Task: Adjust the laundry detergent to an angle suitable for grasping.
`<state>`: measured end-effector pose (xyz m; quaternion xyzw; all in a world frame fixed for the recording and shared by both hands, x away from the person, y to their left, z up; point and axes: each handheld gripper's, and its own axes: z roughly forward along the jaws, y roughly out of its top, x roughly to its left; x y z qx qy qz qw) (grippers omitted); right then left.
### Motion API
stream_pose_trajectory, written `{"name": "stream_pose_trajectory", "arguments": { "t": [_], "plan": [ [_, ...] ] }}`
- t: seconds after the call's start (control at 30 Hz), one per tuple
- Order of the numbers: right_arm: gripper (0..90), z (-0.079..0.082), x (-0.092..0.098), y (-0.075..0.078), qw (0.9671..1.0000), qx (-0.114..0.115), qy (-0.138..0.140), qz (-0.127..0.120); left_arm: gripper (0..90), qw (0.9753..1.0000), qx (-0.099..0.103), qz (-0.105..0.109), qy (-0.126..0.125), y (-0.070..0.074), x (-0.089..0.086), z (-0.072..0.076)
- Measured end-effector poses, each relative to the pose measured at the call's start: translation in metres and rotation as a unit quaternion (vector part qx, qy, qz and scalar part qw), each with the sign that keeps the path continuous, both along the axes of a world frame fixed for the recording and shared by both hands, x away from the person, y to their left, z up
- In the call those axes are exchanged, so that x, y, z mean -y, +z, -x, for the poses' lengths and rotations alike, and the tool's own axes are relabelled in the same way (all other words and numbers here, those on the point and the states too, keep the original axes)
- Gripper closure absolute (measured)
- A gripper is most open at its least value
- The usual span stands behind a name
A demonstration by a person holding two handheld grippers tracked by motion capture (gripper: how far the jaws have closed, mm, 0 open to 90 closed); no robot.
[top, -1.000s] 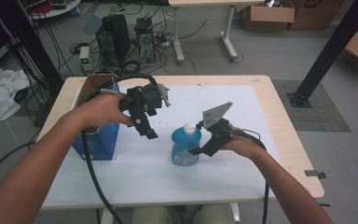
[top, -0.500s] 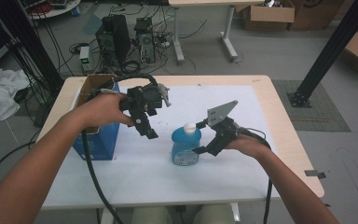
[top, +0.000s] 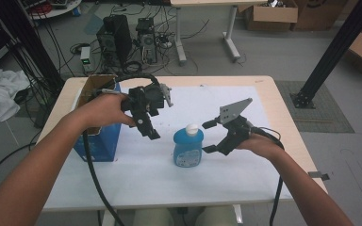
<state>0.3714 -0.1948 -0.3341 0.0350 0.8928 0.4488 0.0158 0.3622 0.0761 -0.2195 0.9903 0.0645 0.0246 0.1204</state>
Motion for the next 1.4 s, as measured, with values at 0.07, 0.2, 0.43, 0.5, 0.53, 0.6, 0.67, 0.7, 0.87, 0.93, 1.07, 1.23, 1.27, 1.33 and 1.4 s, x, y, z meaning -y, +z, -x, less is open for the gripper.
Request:
{"name": "stream_pose_trajectory", "arguments": {
  "t": [0.07,0.2,0.43,0.5,0.53,0.6,0.67,0.7,0.87,0.93,1.07,1.23,1.27,1.33,1.4],
  "plan": [
    [15.1,-0.001,0.008,0.006,1.0,-0.004,-0.008,-0.004,20.8,1.0,0.0,-0.001,0.0,0.0,0.0,0.0],
    [15.1,0.0,0.016,0.012,0.9999,-0.009,-0.014,-0.004,20.8,1.0,0.0,-0.002,0.001,0.0,0.0,-0.001],
    [15.1,-0.003,0.044,0.028,0.9978,-0.041,-0.052,0.012,20.8,1.0,0.0,-0.003,0.003,0.001,0.002,0.0],
    [15.1,-0.003,0.047,0.03,0.9972,-0.046,-0.057,0.016,20.8,1.0,0.0,-0.002,0.003,0.001,0.002,0.0],
    [15.2,-0.004,0.051,0.032,0.9964,-0.053,-0.062,0.021,20.8,1.0,0.002,-0.002,0.004,0.001,0.002,0.0],
    [15.4,-0.006,0.058,0.035,0.9944,-0.071,-0.073,0.029,20.8,1.0,0.002,-0.003,0.004,0.001,0.003,0.0],
    [15.7,-0.006,0.064,0.038,0.9932,-0.07,-0.083,0.043,20.8,1.0,0.001,-0.003,0.005,0.002,0.005,0.0],
    [15.7,-0.007,0.07,0.042,0.9917,-0.066,-0.094,0.059,20.8,1.0,0.003,-0.003,0.004,0.002,0.005,0.0],
    [15.6,-0.009,0.081,0.048,0.9865,-0.064,-0.116,0.095,20.8,1.0,0.005,-0.002,0.001,0.004,0.008,0.0],
    [15.6,-0.011,0.085,0.051,0.9829,-0.062,-0.127,0.119,20.8,1.0,0.005,-0.003,0.002,0.005,0.009,0.0],
    [15.5,-0.013,0.094,0.055,0.9749,-0.064,-0.147,0.154,20.7,1.0,0.005,-0.004,0.0,0.005,0.011,0.0],
    [15.7,-0.011,0.099,0.058,0.9698,-0.069,-0.148,0.181,20.8,1.0,0.006,-0.005,0.0,0.007,0.013,-0.001],
    [15.8,-0.01,0.099,0.057,0.9692,-0.071,-0.146,0.185,20.8,1.0,0.006,-0.005,0.0,0.007,0.013,-0.001],
    [15.8,-0.01,0.098,0.057,0.9678,-0.073,-0.147,0.191,20.8,1.0,0.007,-0.004,0.0,0.007,0.014,-0.001],
    [15.8,-0.009,0.097,0.057,0.9664,-0.072,-0.147,0.198,20.8,1.0,0.006,-0.003,0.0,0.007,0.014,0.0]
  ]
}}
